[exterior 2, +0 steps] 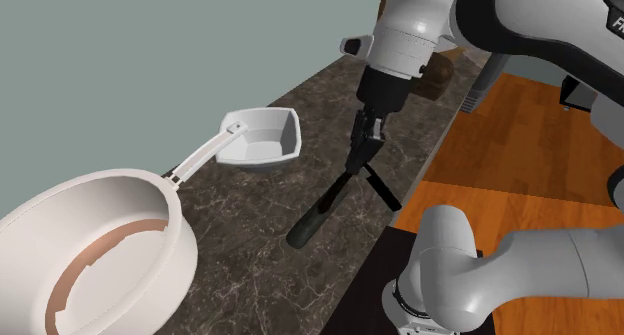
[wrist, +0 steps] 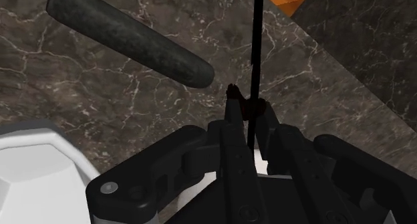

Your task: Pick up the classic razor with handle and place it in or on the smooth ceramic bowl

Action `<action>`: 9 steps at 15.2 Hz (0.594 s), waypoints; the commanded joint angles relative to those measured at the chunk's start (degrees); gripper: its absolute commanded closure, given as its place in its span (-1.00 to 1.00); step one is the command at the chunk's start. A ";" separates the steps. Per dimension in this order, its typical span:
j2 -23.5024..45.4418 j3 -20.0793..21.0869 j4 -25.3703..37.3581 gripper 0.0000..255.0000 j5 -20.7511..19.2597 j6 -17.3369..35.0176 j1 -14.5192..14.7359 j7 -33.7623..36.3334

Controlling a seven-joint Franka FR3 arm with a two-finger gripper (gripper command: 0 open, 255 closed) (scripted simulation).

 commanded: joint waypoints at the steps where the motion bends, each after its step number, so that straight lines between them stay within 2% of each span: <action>1: 0.92 0.05 2.14 1.00 0.21 -1.15 0.31 0.37; 4: 2.34 0.13 5.26 1.00 0.55 -2.72 0.77 0.94; 9: 12.54 -4.12 12.21 1.00 -0.49 0.11 3.33 -2.57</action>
